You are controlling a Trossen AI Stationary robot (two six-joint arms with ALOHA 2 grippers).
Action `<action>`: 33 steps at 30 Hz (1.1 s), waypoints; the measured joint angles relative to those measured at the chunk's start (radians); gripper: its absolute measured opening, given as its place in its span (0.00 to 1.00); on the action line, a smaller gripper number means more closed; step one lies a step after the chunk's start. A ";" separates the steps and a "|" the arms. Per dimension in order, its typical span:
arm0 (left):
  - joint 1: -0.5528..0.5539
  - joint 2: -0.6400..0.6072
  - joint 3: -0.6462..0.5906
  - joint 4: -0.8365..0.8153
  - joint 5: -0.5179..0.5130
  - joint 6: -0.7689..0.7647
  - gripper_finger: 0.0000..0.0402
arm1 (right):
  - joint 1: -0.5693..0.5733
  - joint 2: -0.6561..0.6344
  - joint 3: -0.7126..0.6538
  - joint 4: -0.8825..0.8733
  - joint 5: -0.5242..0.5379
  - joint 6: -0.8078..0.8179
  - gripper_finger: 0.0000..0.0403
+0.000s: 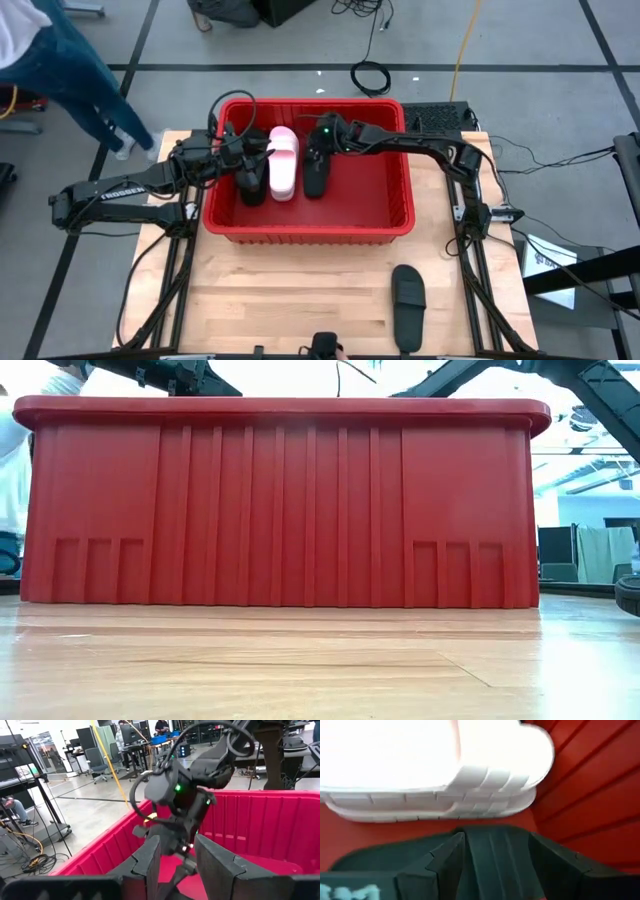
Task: Pick and place slides into bin
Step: Put the black slipper into the black slipper
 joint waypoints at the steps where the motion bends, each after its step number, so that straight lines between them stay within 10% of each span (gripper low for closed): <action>1: 0.000 -0.001 0.000 0.000 0.000 0.002 0.32 | 0.000 -0.012 0.000 -0.001 0.000 0.000 0.52; 33: -0.073 -0.225 0.000 -0.169 0.000 -0.017 0.32 | 0.264 -0.338 0.000 -0.223 0.003 0.134 0.52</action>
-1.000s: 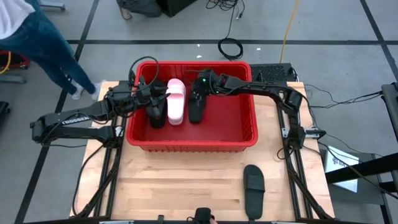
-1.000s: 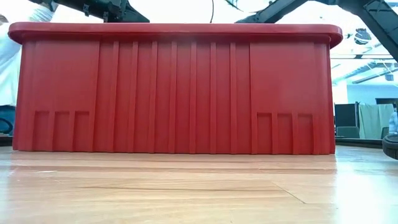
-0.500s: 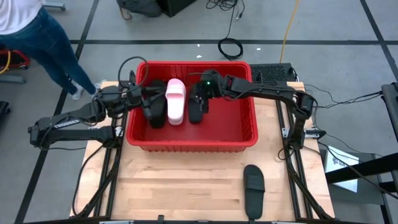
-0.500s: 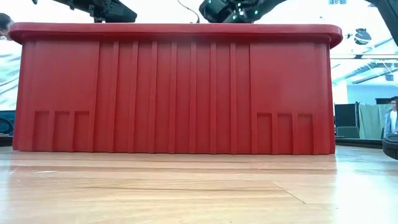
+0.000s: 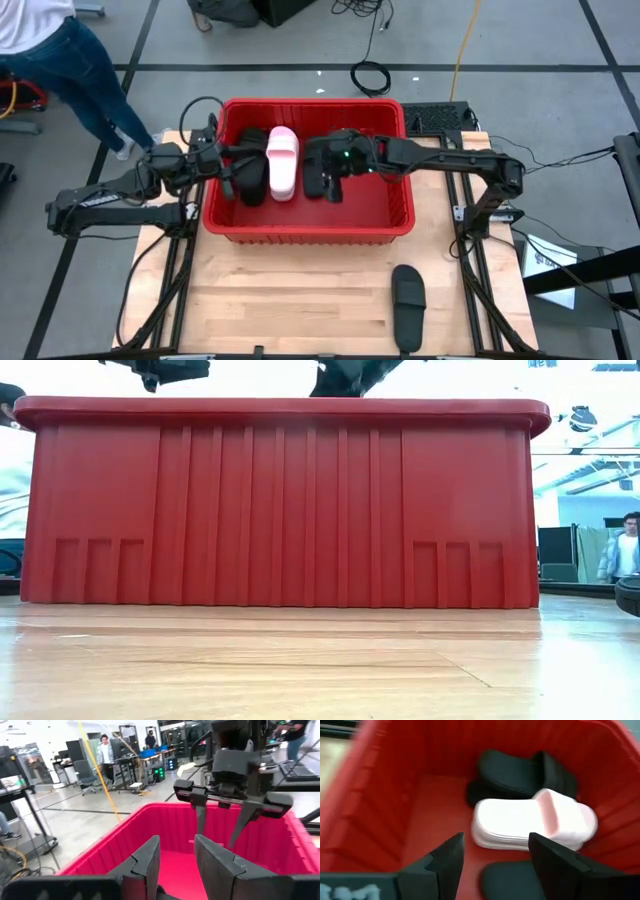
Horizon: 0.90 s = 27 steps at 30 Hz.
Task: Pick and place slides into bin
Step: Put the black slipper into the black slipper
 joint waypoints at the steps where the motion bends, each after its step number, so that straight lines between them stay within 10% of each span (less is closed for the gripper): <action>1: -0.008 -0.005 0.000 -0.001 0.000 0.000 0.32 | 0.016 -0.008 0.000 -0.007 0.000 0.007 0.52; 16: -0.129 -0.024 0.000 -0.062 -0.001 -0.049 0.32 | 0.286 -0.064 0.000 -0.039 0.002 0.120 0.52; 27: -0.317 -0.022 0.000 -0.100 -0.001 -0.094 0.32 | 0.517 -0.064 0.000 -0.081 0.225 0.193 0.52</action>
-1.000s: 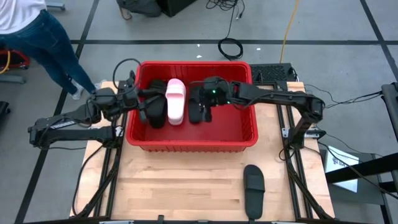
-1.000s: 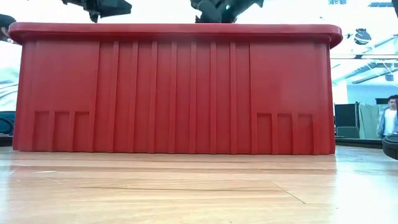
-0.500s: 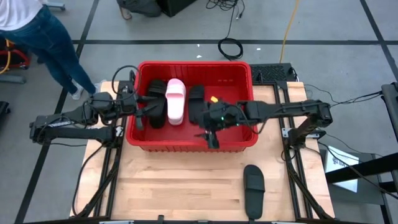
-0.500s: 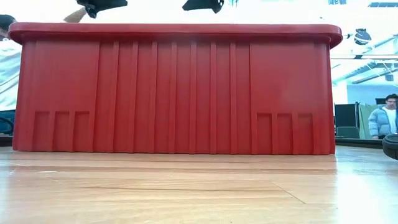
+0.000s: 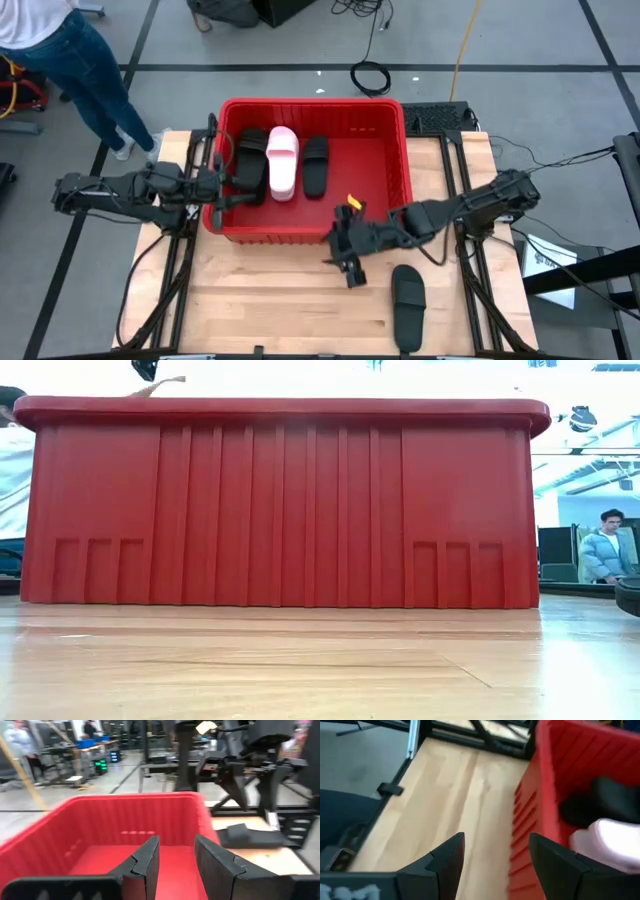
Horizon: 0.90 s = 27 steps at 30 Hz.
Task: Pick and place slides into bin
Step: Put the black slipper into the black slipper
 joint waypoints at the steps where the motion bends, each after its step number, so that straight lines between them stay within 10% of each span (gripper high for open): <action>1: -0.022 0.000 0.000 -0.001 0.000 -0.004 0.32 | 0.018 0.000 0.000 -0.014 0.013 0.027 0.52; 27: -0.353 0.199 0.000 0.214 -0.038 -0.079 0.32 | 0.432 0.050 0.000 -0.349 0.246 0.665 0.52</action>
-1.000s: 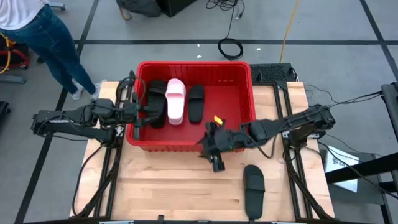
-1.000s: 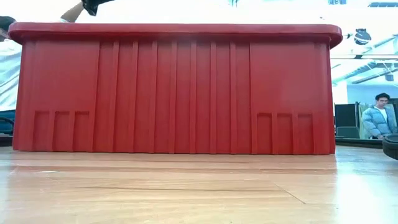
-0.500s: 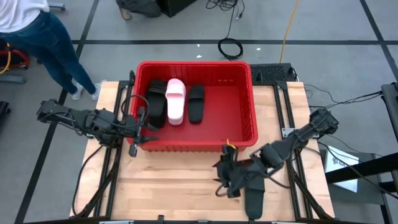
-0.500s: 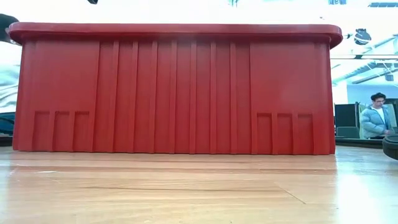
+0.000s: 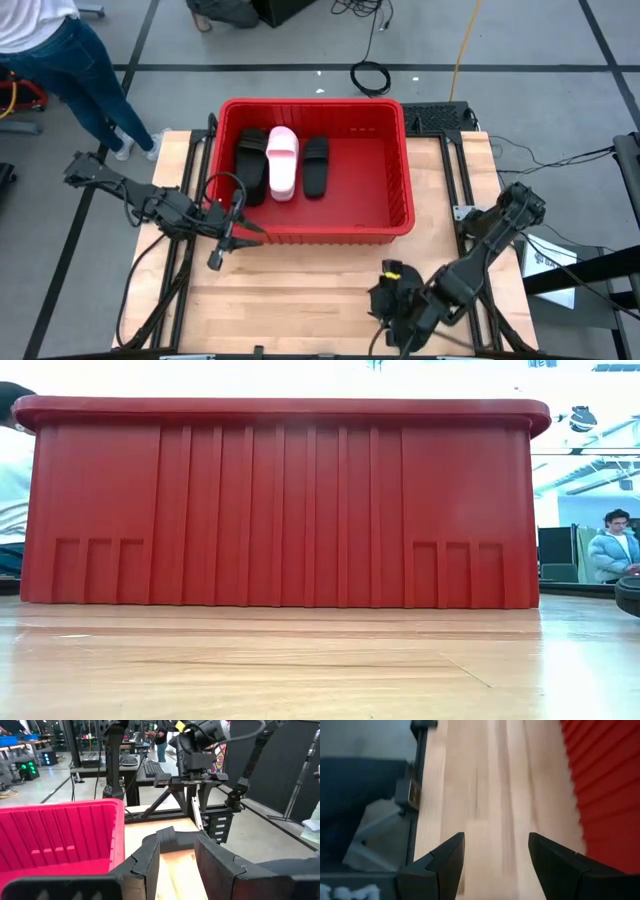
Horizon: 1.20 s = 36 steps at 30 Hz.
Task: Pick and place slides into bin
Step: Put the black slipper into the black slipper
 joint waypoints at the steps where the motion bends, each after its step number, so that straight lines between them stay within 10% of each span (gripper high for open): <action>1: -0.010 0.005 0.000 0.000 -0.011 -0.007 0.32 | 0.009 0.014 0.000 -0.011 -0.004 0.023 0.52; 17: -0.115 0.058 0.000 -0.005 -0.124 -0.075 0.32 | 0.087 0.175 0.000 -0.259 -0.212 0.286 0.52; 36: -0.196 0.060 0.000 -0.033 -0.233 -0.103 0.32 | 0.098 0.310 0.000 -0.478 -0.216 0.351 0.52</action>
